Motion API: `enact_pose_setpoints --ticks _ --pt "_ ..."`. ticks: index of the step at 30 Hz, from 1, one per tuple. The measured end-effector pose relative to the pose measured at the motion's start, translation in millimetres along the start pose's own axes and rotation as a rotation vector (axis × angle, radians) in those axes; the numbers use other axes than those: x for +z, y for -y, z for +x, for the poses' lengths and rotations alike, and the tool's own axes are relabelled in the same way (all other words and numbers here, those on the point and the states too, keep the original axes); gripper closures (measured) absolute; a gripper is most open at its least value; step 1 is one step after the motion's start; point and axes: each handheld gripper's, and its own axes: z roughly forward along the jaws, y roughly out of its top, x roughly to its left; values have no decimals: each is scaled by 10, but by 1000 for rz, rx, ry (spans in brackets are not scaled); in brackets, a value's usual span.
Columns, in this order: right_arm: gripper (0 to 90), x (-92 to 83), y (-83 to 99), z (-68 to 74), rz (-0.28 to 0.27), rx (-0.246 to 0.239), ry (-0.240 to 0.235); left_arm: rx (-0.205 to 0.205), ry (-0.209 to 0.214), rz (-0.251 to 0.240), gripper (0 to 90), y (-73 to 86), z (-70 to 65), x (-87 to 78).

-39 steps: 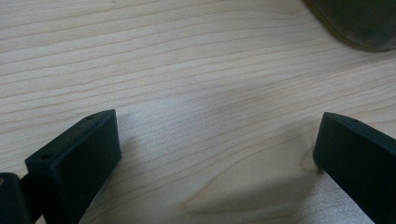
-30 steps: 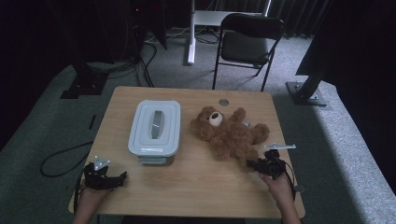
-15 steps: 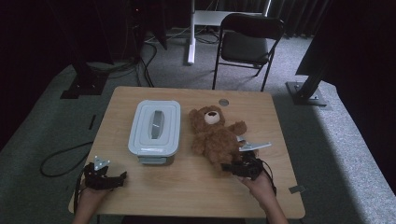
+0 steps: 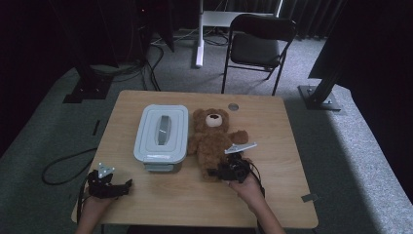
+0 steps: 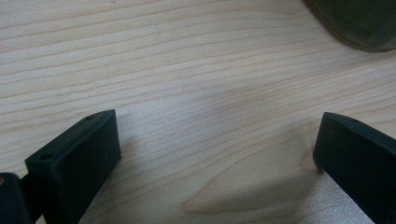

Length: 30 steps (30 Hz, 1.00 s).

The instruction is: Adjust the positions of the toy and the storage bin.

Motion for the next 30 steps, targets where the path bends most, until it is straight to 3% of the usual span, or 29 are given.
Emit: enact_pose_setpoints --ticks 5,10,12,14,16,22,26,30 --pt "440 -232 -46 -39 -69 -6 36 0 0 0 13 0 0 0" --pt "337 -497 -125 -119 -160 12 109 -2 1 -3 13 1 -2 2" --pt "312 -578 -174 -177 -203 30 169 -1 0 -3 13 1 -1 2" --pt "261 -609 -224 -263 -211 63 211 -1 0 -3 13 1 -1 2" --pt "212 -594 -268 -358 -204 101 243 -2 0 -2 13 1 -1 1" --pt "149 -398 -370 -609 -188 188 267 -2 1 -2 13 1 -1 2" --pt "144 -267 -411 -667 -167 205 263 -2 1 -2 13 1 -1 2" --pt "125 -11 -454 -689 -110 219 261 -2 1 -2 13 1 -1 1"
